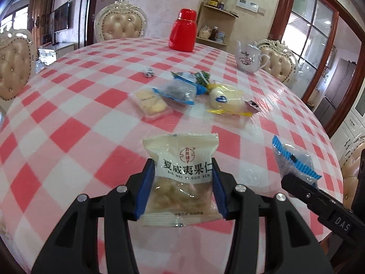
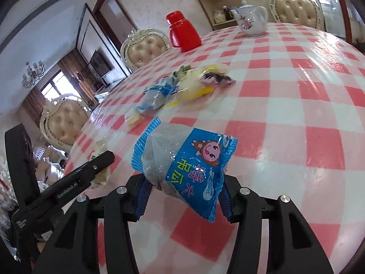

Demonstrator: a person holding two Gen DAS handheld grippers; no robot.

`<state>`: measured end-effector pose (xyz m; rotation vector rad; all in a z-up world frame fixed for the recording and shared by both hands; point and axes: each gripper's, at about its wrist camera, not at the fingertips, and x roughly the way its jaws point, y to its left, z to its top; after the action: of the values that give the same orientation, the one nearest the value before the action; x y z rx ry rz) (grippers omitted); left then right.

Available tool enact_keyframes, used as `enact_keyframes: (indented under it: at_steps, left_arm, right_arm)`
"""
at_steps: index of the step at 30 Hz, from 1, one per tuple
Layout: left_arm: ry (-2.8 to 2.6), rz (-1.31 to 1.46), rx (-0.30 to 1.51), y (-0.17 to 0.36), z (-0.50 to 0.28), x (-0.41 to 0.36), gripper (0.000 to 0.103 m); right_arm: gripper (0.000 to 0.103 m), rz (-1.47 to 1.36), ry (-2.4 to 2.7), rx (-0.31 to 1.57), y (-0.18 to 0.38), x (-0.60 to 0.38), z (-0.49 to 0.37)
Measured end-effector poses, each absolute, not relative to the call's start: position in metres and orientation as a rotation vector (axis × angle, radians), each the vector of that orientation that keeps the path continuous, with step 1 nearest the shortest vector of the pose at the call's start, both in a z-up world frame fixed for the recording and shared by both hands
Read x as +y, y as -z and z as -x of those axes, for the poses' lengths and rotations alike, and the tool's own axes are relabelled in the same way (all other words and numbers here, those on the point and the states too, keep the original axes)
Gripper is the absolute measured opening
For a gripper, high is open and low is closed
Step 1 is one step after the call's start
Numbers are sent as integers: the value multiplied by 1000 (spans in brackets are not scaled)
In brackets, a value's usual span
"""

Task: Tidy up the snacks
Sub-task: 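Carry both packets to the clear box and open both tools to release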

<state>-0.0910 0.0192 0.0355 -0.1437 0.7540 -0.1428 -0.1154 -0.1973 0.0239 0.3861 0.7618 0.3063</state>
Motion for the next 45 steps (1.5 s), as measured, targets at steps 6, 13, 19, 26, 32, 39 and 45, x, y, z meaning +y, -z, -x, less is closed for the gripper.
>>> enact_keyframes:
  at_steps: [6, 13, 19, 26, 32, 39, 45]
  left_arm:
    - [87, 131, 736, -43, 115, 50, 48]
    - [7, 134, 751, -42, 150, 96, 48]
    - [-93, 134, 760, -46, 181, 144, 48]
    - [-183, 168, 759, -49, 199, 200, 48]
    - [-243, 72, 815, -46, 199, 234, 48]
    - [-281, 20, 881, -47, 217, 292, 49]
    - [-333, 12, 924, -48, 230, 322, 72]
  right_arm:
    - [50, -342, -359, 779, -23, -165, 123]
    - [50, -267, -436, 798, -25, -121, 135]
    - [50, -214, -520, 805, -27, -83, 148]
    - [51, -128, -630, 799, -34, -32, 168]
    - [51, 12, -747, 785, -43, 29, 198]
    - [51, 199, -894, 770, -40, 102, 238]
    - [55, 298, -1033, 785, -28, 140, 269]
